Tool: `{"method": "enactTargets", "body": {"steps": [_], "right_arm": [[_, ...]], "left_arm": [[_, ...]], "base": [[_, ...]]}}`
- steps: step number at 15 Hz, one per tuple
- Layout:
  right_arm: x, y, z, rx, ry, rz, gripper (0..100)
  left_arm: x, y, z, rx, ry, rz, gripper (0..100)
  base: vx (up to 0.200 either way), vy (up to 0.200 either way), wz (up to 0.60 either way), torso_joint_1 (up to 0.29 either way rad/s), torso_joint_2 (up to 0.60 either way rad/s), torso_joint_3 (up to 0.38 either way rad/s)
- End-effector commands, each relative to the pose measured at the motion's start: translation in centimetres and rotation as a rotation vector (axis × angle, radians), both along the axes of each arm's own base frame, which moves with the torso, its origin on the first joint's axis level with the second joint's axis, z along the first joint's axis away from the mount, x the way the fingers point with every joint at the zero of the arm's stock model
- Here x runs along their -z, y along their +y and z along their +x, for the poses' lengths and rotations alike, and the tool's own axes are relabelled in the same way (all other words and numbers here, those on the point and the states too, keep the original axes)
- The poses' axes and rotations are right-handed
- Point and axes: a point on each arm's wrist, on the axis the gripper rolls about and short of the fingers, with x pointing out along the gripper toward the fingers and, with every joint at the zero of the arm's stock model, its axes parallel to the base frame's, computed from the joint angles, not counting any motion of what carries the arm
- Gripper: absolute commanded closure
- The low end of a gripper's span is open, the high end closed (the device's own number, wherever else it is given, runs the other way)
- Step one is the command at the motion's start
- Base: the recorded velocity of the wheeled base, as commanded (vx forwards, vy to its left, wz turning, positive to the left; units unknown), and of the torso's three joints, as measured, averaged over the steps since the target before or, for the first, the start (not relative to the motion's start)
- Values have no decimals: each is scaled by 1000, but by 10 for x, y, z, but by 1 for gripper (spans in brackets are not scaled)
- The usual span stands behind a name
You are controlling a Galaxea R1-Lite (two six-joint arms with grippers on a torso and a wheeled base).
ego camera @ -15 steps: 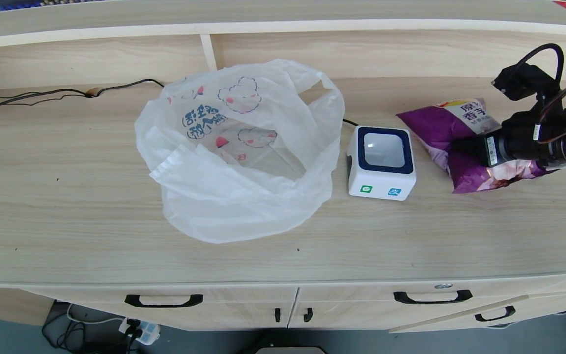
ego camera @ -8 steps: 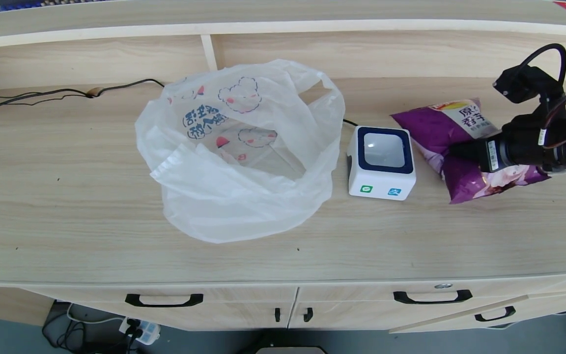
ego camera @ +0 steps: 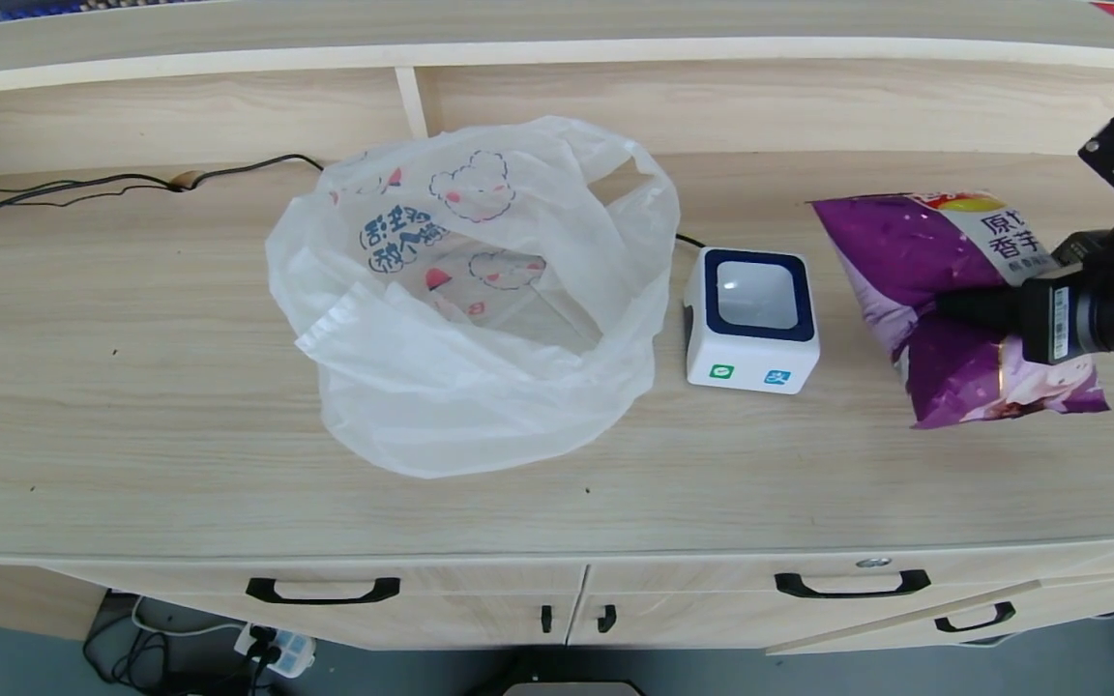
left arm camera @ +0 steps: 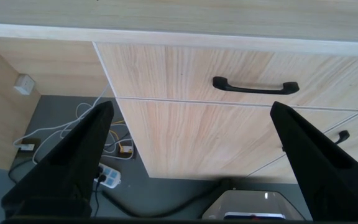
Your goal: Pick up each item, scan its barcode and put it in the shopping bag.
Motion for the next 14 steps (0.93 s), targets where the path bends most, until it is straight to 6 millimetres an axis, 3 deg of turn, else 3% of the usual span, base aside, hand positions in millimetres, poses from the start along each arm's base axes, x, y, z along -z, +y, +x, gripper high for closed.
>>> {"method": "enactTargets", "body": {"steps": [1,4,6,9,11,14], "right_arm": [[-10,-3,-29,8,-54,29,100],[-14,4,-68,-52,-94,124,100],[-10,21,-89,-132,-56,375,100],[-4,33,-93,-179,-46,703,100],[10,44,-93,-254,-38,828,100],[50,61,-114,-419,50,943,100]], "left_arm": [[0,0,0,0,1,0,0],[0,0,0,0,1,0,0],[0,0,0,0,1,0,0],[0,0,0,0,1,0,0],[0,0,0,0,1,0,0],[0,0,0,0,3,-1,0]], "base": [[0,0,0,0,0,0],[0,0,0,0,0,0],[0,0,0,0,0,0],[0,0,0,0,0,0],[0,0,0,0,0,0],[0,0,0,0,0,0]]}}
